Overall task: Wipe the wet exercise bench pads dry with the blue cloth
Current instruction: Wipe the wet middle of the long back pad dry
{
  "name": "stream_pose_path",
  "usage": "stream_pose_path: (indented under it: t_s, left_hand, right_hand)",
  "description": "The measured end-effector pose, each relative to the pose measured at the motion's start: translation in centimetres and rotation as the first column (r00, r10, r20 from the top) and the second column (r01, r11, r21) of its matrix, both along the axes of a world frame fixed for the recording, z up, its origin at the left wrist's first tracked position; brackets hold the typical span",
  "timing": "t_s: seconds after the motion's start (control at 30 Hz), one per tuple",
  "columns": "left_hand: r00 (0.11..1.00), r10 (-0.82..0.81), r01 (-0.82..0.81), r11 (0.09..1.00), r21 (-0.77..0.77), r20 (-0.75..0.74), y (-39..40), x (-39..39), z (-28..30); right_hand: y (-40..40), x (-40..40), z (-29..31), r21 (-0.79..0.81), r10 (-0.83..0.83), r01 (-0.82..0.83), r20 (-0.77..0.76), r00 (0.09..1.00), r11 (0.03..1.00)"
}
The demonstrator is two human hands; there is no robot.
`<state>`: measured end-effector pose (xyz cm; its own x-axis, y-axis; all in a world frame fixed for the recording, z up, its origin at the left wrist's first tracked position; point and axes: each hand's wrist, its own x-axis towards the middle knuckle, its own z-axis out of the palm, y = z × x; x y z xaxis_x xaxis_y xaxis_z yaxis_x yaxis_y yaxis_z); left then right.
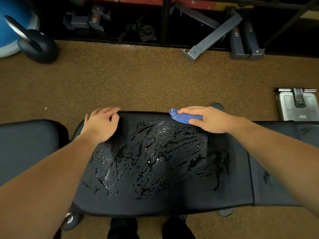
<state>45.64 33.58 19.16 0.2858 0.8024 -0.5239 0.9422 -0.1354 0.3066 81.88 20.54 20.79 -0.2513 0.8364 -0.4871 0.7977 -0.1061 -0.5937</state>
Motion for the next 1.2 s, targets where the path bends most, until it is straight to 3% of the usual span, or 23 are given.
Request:
stream_pose_path:
  t_s: [0.27, 0.57, 0.63, 0.73, 0.77, 0.87, 0.93, 1.03, 1.2]
  left_hand:
    - [0.998, -0.060, 0.060, 0.998, 0.018, -0.018, -0.1, -0.4, -0.6]
    - [0.995, -0.090, 0.091, 0.995, 0.027, -0.031, 0.2, -0.6, -1.0]
    - [0.996, -0.086, 0.087, 0.996, 0.022, -0.032, 0.2, -0.6, -1.0]
    - [0.995, -0.093, 0.094, 0.996, 0.008, -0.018, 0.4, -0.8, -0.8]
    - [0.996, -0.091, 0.091, 0.996, 0.006, -0.001, 0.5, -1.0, -0.7]
    - [0.997, -0.024, 0.022, 1.000, 0.022, 0.080, 1.2, -2.4, -0.3]
    - [0.994, 0.048, -0.048, 0.999, -0.009, 0.096, 1.6, -4.2, -0.5]
    - [0.991, 0.087, -0.076, 0.991, -0.110, 0.102, 1.8, -6.3, -1.2]
    - [0.995, 0.063, -0.055, 0.992, -0.115, 0.076, 2.4, -6.3, -1.0]
  right_hand:
    - [4.0, -5.3, -0.8, 0.010, 0.048, -0.048, 0.027, 0.998, 0.999]
    - [5.9, -7.7, -2.2, -0.008, -0.185, 0.186, 0.065, 0.981, 0.983]
    - [6.0, -7.5, -2.2, 0.006, -0.283, 0.283, 0.017, 0.959, 0.959]
    - [5.9, -5.7, -0.6, 0.022, -0.485, 0.498, -0.193, 0.853, 0.867]
    - [5.6, -4.7, 0.1, 0.004, -0.487, 0.500, -0.219, 0.845, 0.866]
    - [3.5, -2.6, 1.2, -0.095, -0.231, 0.224, -0.075, 0.970, 0.970]
    - [2.2, -2.9, 0.6, -0.112, -0.068, 0.071, 0.025, 0.997, 0.991]
    - [2.2, -4.5, -0.7, -0.005, -0.016, 0.016, 0.070, 0.997, 1.000]
    - [4.1, -7.0, -1.4, 0.031, 0.051, -0.053, 0.054, 0.997, 0.998]
